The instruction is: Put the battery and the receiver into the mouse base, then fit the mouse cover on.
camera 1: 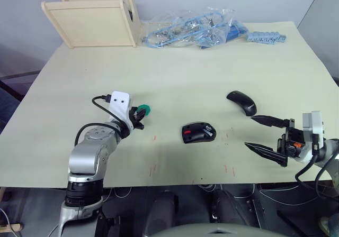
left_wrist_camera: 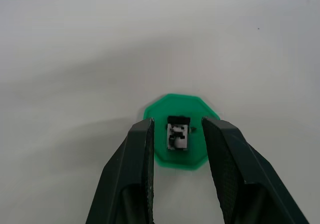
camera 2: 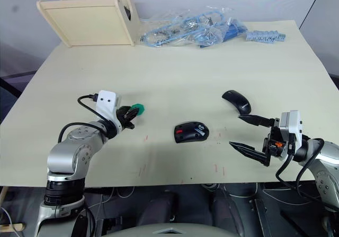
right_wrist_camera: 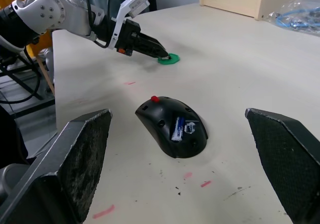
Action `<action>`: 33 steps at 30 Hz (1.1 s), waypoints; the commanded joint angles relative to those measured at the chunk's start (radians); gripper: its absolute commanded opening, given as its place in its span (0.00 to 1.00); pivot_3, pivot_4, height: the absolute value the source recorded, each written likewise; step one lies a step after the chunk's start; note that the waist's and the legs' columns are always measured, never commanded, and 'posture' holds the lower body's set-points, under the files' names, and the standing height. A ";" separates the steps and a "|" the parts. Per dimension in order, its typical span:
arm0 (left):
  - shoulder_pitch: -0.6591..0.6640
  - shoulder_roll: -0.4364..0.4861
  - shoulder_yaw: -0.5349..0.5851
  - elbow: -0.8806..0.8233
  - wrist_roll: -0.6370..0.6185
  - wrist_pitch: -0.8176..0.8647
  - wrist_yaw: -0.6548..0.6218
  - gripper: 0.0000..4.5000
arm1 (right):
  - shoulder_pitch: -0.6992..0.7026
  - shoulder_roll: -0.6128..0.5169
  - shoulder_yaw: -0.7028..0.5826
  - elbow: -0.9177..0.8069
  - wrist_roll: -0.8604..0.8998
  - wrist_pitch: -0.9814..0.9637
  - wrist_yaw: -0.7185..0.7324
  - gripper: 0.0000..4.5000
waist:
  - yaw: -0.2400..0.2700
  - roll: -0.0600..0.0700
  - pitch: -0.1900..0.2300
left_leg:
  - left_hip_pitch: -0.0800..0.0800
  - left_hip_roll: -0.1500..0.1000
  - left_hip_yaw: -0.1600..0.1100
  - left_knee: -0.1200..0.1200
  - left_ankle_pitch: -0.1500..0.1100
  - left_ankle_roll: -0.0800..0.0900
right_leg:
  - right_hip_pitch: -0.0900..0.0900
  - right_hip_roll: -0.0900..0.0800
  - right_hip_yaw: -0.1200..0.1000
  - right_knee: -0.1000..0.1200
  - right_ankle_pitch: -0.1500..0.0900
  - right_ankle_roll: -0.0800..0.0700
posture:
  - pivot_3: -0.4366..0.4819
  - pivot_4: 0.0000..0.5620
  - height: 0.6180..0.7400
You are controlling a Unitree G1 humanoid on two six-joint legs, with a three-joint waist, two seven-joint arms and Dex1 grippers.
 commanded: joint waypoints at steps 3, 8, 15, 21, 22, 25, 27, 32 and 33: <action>-0.022 -0.004 -0.009 0.010 0.018 -0.009 0.009 0.37 | -0.005 -0.012 -0.030 -0.011 0.014 -0.003 0.013 1.00 | 0.000 0.000 0.000 | 0.000 0.000 0.000 0.000 0.000 0.000 | 0.000 0.000 0.000 0.000 0.000 0.000 | 0.48 0.27 1.00; -0.032 -0.008 -0.018 0.035 0.024 -0.007 0.013 0.37 | -0.005 -0.013 -0.033 -0.009 0.013 -0.004 0.015 1.00 | 0.000 0.000 0.000 | 0.000 0.000 0.000 0.000 0.000 0.000 | 0.000 0.000 0.000 0.000 0.000 0.000 | 0.48 0.27 1.00; -0.033 -0.019 -0.022 0.039 0.032 0.004 0.019 0.37 | -0.005 -0.011 -0.036 -0.004 0.011 -0.007 0.018 1.00 | 0.000 0.000 0.000 | 0.000 0.000 0.000 0.000 0.000 0.000 | 0.000 0.000 0.000 0.000 0.000 0.000 | 0.48 0.27 1.00; -0.020 -0.008 -0.023 0.015 0.034 0.023 0.017 0.37 | -0.004 -0.009 -0.035 -0.003 0.008 -0.009 0.018 1.00 | 0.000 0.000 0.000 | 0.000 0.000 0.000 0.000 0.000 0.000 | 0.000 0.000 0.000 0.000 0.000 0.000 | 0.48 0.27 1.00; -0.019 -0.007 -0.024 0.013 0.035 0.025 0.015 0.37 | -0.004 -0.008 -0.035 -0.003 0.007 -0.010 0.019 1.00 | 0.000 0.000 0.000 | 0.000 0.000 0.000 0.000 0.000 0.000 | 0.000 0.000 0.000 0.000 0.000 0.000 | 0.48 0.27 1.00; -0.018 -0.005 -0.028 0.013 0.038 0.029 0.013 0.37 | -0.004 -0.007 -0.034 -0.003 0.007 -0.010 0.018 1.00 | 0.000 0.000 0.000 | 0.000 0.000 0.000 0.000 0.000 0.000 | 0.000 0.000 0.000 0.000 0.000 0.000 | 0.48 0.27 1.00; -0.019 -0.005 -0.029 0.014 0.038 0.030 0.012 0.37 | -0.005 -0.007 -0.032 -0.003 0.006 -0.010 0.018 1.00 | 0.000 0.000 0.000 | 0.000 0.000 0.000 0.000 0.000 0.000 | 0.000 0.000 0.000 0.000 0.000 0.000 | 0.48 0.27 1.00; -0.019 -0.004 -0.031 0.012 0.037 0.034 0.012 0.37 | -0.004 -0.007 -0.033 -0.002 0.004 -0.012 0.018 1.00 | 0.000 0.000 0.000 | 0.000 0.000 0.000 0.000 0.000 0.000 | 0.000 0.000 0.000 0.000 0.000 0.000 | 0.48 0.27 1.00; -0.019 -0.004 -0.031 0.011 0.037 0.035 0.012 0.37 | -0.004 -0.007 -0.033 -0.002 0.004 -0.011 0.018 1.00 | 0.000 0.000 0.000 | 0.000 0.000 0.000 0.000 0.000 0.000 | 0.000 0.000 0.000 0.000 0.000 0.000 | 0.48 0.27 1.00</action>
